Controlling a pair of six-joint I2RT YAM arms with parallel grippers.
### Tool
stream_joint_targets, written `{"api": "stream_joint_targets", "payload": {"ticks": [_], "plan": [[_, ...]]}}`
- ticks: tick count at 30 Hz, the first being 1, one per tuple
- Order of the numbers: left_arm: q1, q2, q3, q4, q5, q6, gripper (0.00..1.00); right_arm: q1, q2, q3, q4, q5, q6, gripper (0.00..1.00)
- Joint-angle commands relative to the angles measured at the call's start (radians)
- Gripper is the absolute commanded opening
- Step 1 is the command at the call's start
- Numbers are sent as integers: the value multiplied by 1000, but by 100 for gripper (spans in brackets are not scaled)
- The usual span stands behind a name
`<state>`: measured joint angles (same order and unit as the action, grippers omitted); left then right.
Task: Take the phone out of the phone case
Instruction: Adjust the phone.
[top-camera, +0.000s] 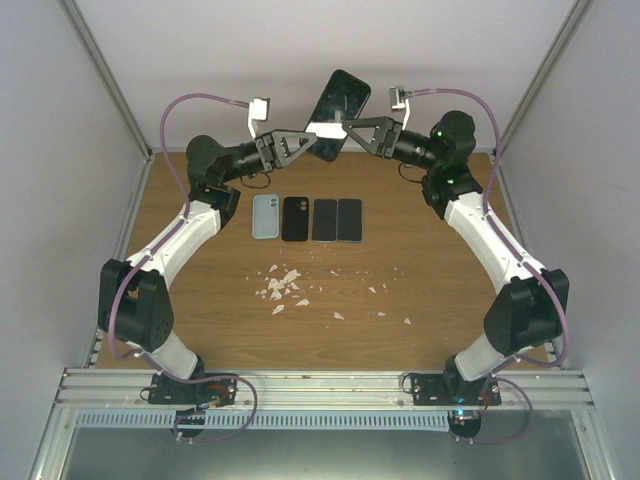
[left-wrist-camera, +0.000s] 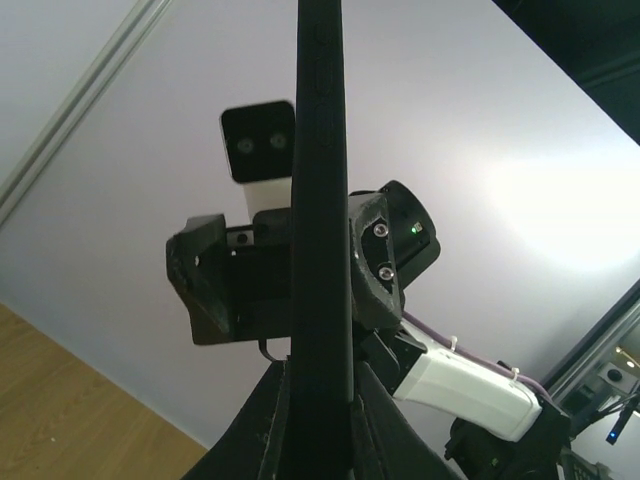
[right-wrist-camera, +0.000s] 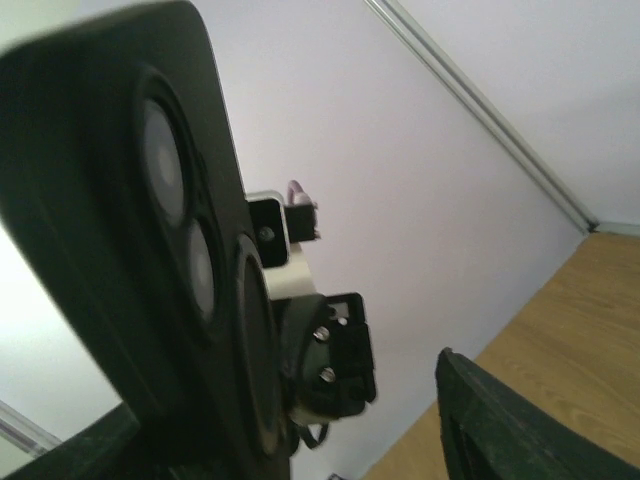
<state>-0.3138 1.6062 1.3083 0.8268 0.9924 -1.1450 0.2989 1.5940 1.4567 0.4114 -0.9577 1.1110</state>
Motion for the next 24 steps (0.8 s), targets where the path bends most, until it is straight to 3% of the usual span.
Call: {"api": "stream_joint_targets", "payload": {"ticks": [1,5,9,13,18,24], "plan": [[-16,-18,5,117,-40,-6,0,11,21,46,75,23,49,57],[-24,-12,6,119,-42,-8,0,11,22,47,79,26,53,41],[-34,-11,5,80,-36,20,0,12,25,53,59,24,46,16],[-31,-19,4,-6,-18,84,3,-3,14,48,30,11,12,2],[6,-38,-5,-158,39,196,34,-55,-11,16,30,-48,-36,0],[53,-73,-11,-291,125,386,45,-109,-28,-22,52,-177,-128,0]]}}
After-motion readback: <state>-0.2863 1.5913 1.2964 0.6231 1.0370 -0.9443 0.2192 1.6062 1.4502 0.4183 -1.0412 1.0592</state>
